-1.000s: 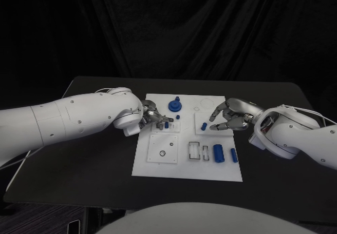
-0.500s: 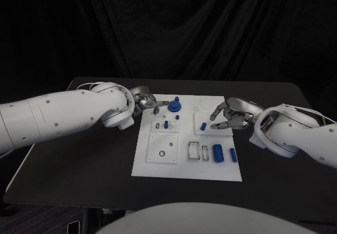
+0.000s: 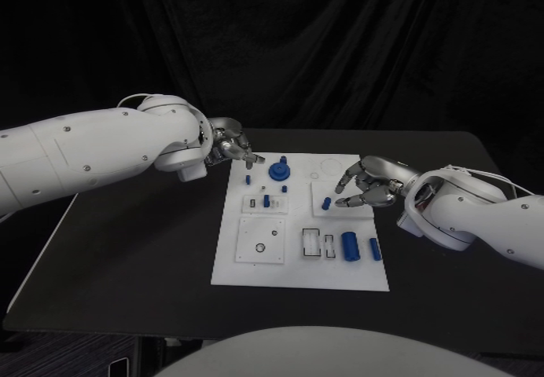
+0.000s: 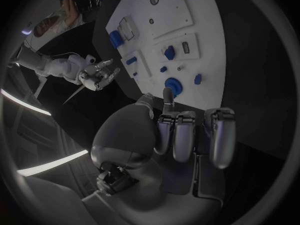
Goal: Assemble the parts on the task board
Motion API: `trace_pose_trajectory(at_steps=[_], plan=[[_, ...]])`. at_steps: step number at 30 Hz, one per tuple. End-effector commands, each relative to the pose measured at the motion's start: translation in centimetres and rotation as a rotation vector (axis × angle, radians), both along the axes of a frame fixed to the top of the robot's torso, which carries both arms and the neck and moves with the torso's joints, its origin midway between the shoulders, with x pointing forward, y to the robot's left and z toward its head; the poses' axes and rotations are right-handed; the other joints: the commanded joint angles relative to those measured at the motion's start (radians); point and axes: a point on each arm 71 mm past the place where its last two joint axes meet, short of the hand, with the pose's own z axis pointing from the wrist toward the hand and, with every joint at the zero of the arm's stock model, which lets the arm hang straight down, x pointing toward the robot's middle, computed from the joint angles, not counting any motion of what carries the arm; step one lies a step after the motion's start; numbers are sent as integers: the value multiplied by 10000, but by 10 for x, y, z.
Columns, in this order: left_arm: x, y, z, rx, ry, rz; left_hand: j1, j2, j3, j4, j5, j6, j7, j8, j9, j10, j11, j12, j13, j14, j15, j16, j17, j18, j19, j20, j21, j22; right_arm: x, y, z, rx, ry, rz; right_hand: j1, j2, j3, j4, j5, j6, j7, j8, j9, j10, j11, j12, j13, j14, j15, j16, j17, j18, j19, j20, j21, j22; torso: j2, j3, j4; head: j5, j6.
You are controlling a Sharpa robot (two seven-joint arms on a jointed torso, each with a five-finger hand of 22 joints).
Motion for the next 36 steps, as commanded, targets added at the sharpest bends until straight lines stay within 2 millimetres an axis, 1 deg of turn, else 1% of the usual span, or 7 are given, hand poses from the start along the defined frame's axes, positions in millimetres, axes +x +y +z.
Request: trace_pose_trajectory(at_steps=[1,9,11,16,20,28,36], plan=[[-2,-1,-9,1843,1988,-936,-105,-137,-2,101,-392,251,-6,-172,-132,1061,-29,36,2629,1021,-5,27,2635,-129,722,-25,83,2423,0,1,1,-2,-114,-71,-38,87,-61,-11,-22,74,-29,-63,-10,131,-160,-23,-520,724,-63,-20,1300,-59,-28,-31,-36,1604,-8,32,-30,13,1],[15,-12,-9,2698,2471,-969,-469,-188,-101,294,-874,622,-8,-528,-325,1061,-32,36,2629,1021,-13,27,2635,-126,715,-30,84,2419,-1,2,2,68,-189,-48,-30,91,-66,-22,9,91,-37,-57,-17,130,-166,-24,-523,728,-65,-12,1315,-62,-21,-31,-23,1610,-10,46,-71,58,1],[18,-16,-8,2771,2454,-921,-655,-188,-175,329,-1257,746,-3,-704,-403,1061,-24,36,2629,1021,-5,27,2635,-121,703,-26,67,2412,0,2,2,69,-193,-47,-20,93,-69,-30,35,98,-41,-55,-23,129,-170,-25,-526,726,-67,-17,1307,-61,-22,-32,-31,1608,-6,43,-59,78,1],[23,-23,-8,2872,2358,-779,-863,-137,-231,354,-1304,841,10,-929,-496,1061,-14,36,2629,1021,-2,27,2635,-95,648,-22,-33,2378,0,2,2,81,-205,-31,-20,93,-69,-30,35,98,-41,-55,-23,129,-170,-25,-526,726,-67,-17,1307,-61,-22,-32,-31,1608,14,38,-87,151,1],[25,-31,-9,2727,2114,-650,-921,-107,-207,308,-960,852,53,-1314,-666,1061,16,36,2629,1021,20,27,2635,-63,576,-8,-164,2333,-1,1,2,110,-227,-32,-12,98,-70,-33,59,103,-43,-54,-28,122,-172,-29,-538,726,-69,-19,1303,-58,-26,-33,-42,1605,58,38,-146,215,1],[24,-39,-16,2467,1775,-343,-605,-209,220,-14,633,1089,115,-2240,-1236,1061,73,36,2629,1021,63,27,2635,-15,476,38,-357,2270,-3,1,3,137,-232,-27,-5,98,-72,-36,79,105,-44,-55,-33,115,-173,-34,-551,726,-71,-19,1303,-57,-27,-34,-46,1604,105,39,-193,257,1],[23,-41,-26,2469,1884,-255,-501,-296,374,-138,804,1155,112,-2393,-1326,1061,67,36,2629,1021,61,27,2635,-5,454,40,-400,2256,-3,2,3,136,-224,6,3,97,-75,-38,101,106,-45,-57,-39,114,-174,-35,-552,726,-72,-19,1302,-56,-27,-35,-49,1604,98,33,-177,293,1]])
